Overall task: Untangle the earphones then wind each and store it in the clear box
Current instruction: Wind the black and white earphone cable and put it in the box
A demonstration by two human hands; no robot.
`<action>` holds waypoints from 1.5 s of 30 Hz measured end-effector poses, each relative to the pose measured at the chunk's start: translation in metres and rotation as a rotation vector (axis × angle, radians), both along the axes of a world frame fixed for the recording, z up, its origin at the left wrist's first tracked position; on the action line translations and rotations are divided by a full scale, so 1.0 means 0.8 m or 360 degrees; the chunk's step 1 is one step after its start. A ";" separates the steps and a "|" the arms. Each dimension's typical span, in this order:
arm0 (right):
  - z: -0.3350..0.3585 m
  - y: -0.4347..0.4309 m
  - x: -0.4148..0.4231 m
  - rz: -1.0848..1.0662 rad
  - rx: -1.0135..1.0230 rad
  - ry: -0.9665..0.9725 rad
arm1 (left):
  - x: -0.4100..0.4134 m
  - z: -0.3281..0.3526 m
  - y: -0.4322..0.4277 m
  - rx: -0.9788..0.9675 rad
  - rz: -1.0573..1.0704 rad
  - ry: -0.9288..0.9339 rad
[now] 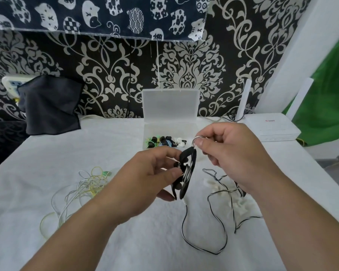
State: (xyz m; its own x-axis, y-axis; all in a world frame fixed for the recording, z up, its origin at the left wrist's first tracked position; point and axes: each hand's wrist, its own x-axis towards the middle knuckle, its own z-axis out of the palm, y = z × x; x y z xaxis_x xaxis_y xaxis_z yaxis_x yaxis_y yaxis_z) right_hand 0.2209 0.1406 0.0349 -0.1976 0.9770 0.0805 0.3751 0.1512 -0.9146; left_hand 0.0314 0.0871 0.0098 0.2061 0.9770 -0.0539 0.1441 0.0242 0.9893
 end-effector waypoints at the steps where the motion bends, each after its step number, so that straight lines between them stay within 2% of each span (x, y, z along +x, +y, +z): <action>1: -0.002 0.001 -0.001 -0.0006 -0.0064 0.0035 | 0.001 0.001 -0.001 -0.0015 -0.0042 -0.0072; 4: -0.006 0.001 -0.005 0.0028 -0.0220 0.0022 | 0.004 0.003 -0.003 0.0005 -0.0086 -0.0273; 7: -0.011 -0.002 -0.008 0.0169 -0.0331 -0.0148 | 0.004 0.002 0.000 0.0112 0.0097 -0.0421; 13: -0.011 -0.014 -0.016 0.0578 -0.0554 -0.0320 | -0.001 -0.006 0.006 0.0217 0.0387 -0.0408; 19: -0.010 -0.014 -0.011 0.0770 -0.0706 -0.0190 | 0.000 -0.004 0.007 0.0073 0.0453 -0.0694; 24: -0.015 -0.016 -0.016 0.0840 -0.0786 -0.0165 | 0.002 -0.003 0.007 -0.0003 0.0496 -0.0789; 32: -0.012 -0.024 -0.024 0.0870 -0.0882 -0.0242 | 0.005 -0.008 0.008 0.0060 0.0590 -0.0620; 34: -0.009 -0.023 -0.021 0.0849 -0.0890 -0.0226 | 0.002 -0.009 0.009 0.0133 0.0699 -0.0407; 37: 0.001 -0.027 -0.018 0.0942 -0.0838 -0.0204 | -0.003 -0.010 0.008 0.0281 0.0830 0.0138; 40: 0.013 -0.031 -0.020 0.0905 -0.0574 -0.0165 | -0.005 -0.008 0.007 0.0329 0.0763 0.0351; 45: 0.023 -0.019 -0.013 0.0400 0.0179 -0.0416 | -0.006 -0.008 0.004 0.0208 0.0548 0.0370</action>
